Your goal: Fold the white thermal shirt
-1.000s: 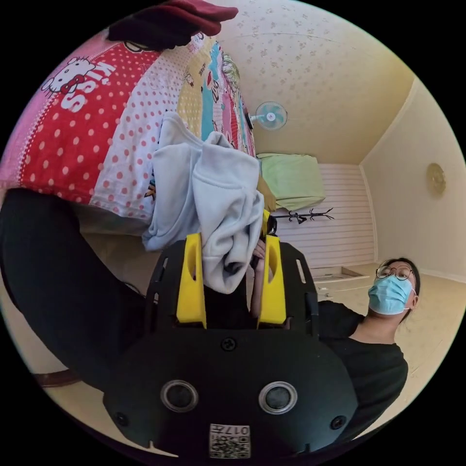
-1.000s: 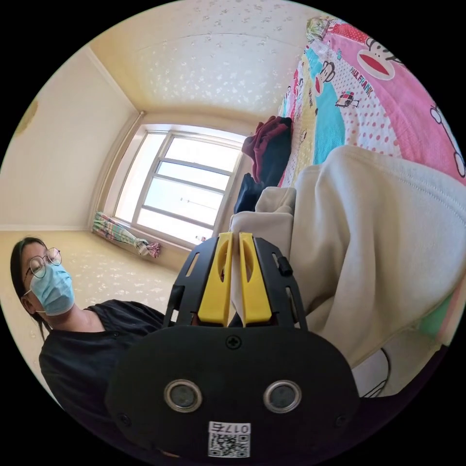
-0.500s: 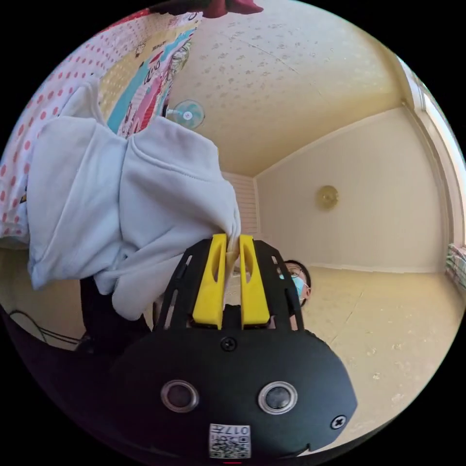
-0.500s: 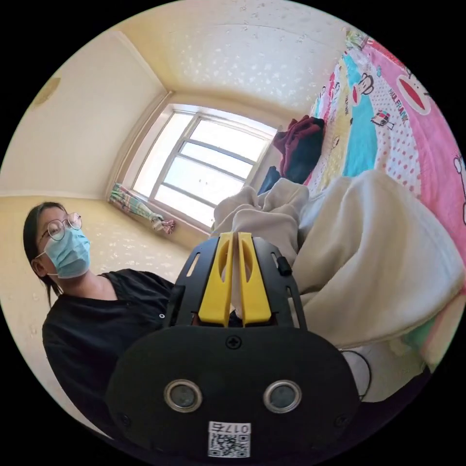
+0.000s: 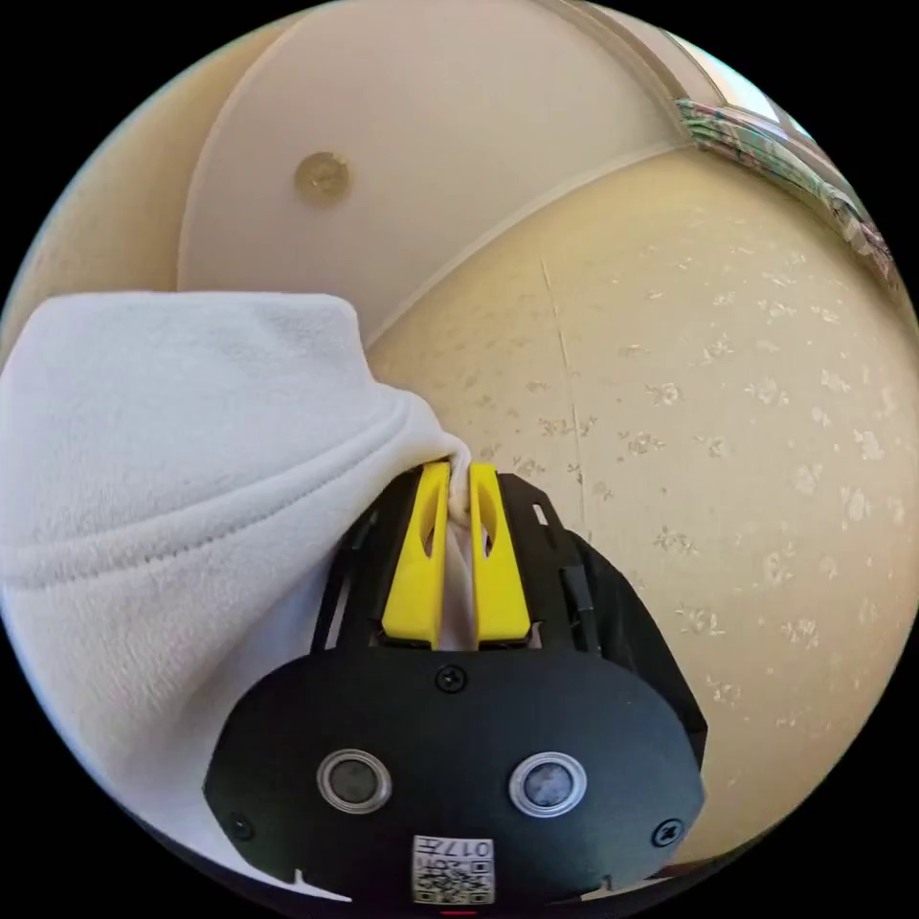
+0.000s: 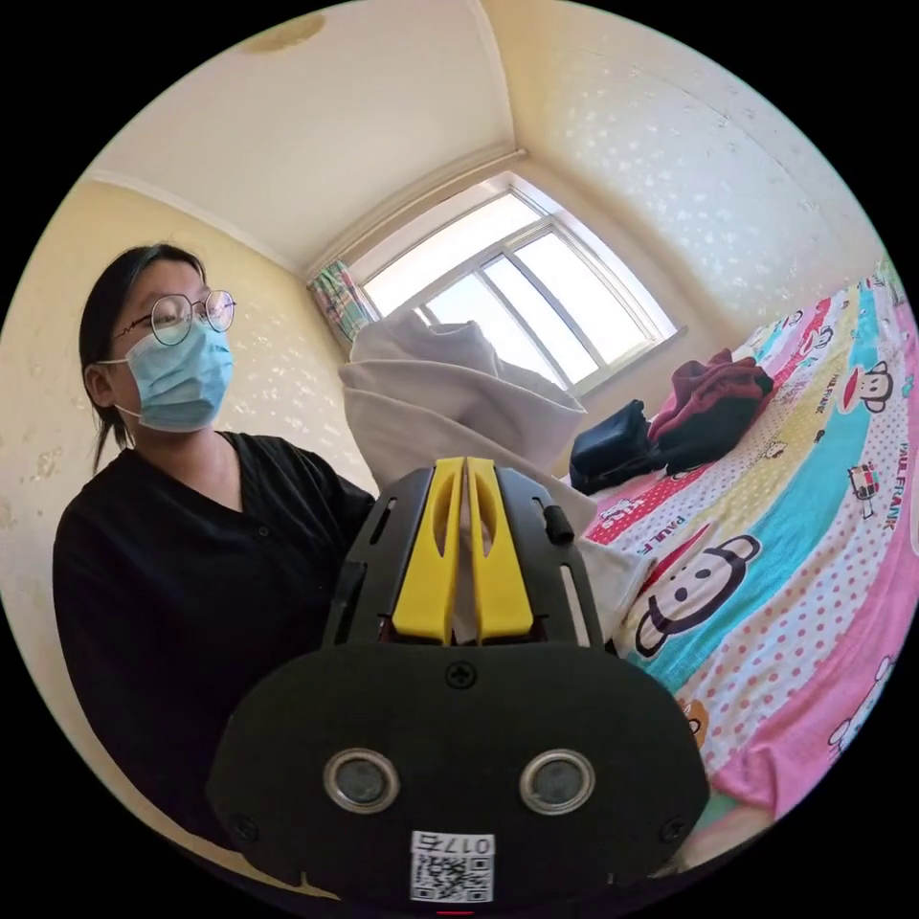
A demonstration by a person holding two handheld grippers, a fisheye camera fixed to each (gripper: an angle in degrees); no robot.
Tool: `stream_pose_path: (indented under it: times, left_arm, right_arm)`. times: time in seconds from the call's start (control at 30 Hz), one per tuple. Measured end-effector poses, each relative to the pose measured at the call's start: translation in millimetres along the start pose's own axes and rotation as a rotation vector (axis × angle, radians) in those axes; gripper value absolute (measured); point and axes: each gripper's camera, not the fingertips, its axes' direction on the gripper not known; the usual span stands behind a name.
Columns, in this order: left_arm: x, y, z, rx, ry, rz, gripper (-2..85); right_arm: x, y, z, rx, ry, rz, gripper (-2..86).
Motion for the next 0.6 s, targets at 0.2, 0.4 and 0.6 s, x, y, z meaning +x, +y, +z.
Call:
stream_pose_path:
  times: [0.2,0.4,0.6]
  left_arm:
    - [-23.3,16.9,62.6,-0.060,0.241,-0.011,4.3]
    - [-36.7,82.5,83.6,0.065,0.241,-0.075,4.4]
    - [-31.2,105.4,74.6,0.137,0.113,-0.161,4.4]
  right_arm:
    - [-22.8,-54.1,28.7,0.061,0.045,-0.043,11.5]
    - [-17.3,-88.6,70.9,-0.092,0.102,0.154,21.6]
    - [2.5,-70.7,123.8,-0.332,-0.361,0.407,4.5]
